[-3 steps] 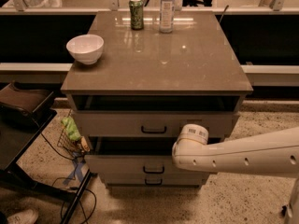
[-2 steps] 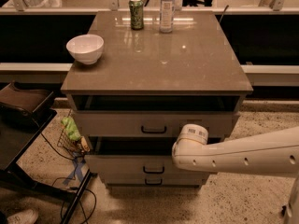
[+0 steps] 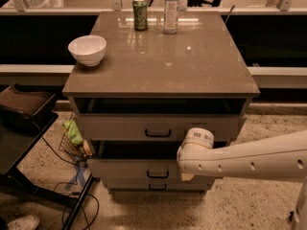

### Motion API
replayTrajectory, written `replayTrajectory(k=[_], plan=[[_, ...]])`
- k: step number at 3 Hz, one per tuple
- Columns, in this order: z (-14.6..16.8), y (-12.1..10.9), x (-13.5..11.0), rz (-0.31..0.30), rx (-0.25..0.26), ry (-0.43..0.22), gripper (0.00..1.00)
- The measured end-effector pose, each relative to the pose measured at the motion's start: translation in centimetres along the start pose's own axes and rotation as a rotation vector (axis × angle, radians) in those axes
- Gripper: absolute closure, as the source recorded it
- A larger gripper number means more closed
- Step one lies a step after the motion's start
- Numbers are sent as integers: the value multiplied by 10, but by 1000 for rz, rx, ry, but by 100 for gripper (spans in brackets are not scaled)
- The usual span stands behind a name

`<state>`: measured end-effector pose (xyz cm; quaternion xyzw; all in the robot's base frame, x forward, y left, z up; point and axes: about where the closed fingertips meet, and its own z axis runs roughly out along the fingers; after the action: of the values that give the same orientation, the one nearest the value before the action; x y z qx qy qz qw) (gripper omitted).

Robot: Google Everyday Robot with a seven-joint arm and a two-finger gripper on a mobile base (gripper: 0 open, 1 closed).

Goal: Open middle drawer

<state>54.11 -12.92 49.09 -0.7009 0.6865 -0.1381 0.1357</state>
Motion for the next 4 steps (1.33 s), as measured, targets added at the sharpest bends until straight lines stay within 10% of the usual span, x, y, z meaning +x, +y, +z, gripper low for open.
replayTrajectory(k=[4], plan=[[31,10,5,-23,-69,70,0]])
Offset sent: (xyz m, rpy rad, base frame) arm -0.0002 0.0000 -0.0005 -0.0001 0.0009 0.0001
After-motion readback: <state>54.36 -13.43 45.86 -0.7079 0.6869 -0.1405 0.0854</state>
